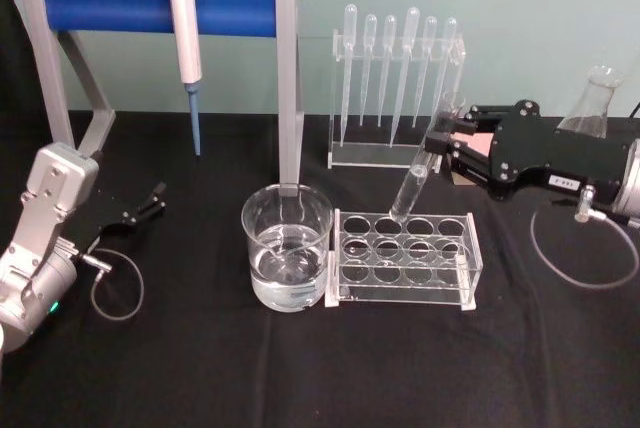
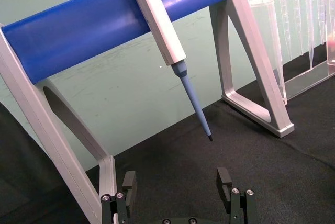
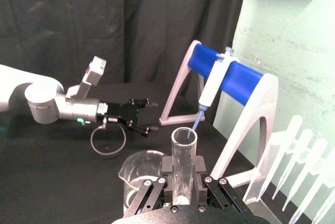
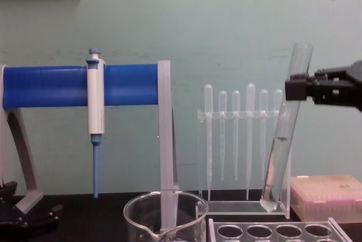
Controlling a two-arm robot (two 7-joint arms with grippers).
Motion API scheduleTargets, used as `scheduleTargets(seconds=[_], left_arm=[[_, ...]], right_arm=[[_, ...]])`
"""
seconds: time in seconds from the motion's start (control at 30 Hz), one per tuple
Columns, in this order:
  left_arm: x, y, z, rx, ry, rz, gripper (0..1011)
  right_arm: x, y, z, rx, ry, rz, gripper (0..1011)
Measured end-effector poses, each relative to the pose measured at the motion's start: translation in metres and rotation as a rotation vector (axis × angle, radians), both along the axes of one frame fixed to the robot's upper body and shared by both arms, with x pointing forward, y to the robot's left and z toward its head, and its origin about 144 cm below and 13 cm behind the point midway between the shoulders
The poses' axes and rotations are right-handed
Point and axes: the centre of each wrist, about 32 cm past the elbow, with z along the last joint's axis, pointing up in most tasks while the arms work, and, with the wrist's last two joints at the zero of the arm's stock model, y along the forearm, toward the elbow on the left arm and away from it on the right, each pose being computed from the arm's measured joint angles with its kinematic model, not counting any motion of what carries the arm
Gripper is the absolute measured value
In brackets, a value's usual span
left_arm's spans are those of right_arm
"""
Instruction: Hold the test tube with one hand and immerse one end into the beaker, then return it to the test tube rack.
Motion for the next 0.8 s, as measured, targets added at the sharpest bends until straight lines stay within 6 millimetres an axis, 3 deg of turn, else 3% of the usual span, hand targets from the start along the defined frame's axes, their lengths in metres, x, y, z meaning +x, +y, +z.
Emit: scheduleTargets(seconds=[0.8], left_arm=[[0.000,0.000,0.000,0.000,0.000,0.000,1000]], right_arm=[[0.004,0.014,-0.026,-0.037,0.040,-0.020,242]])
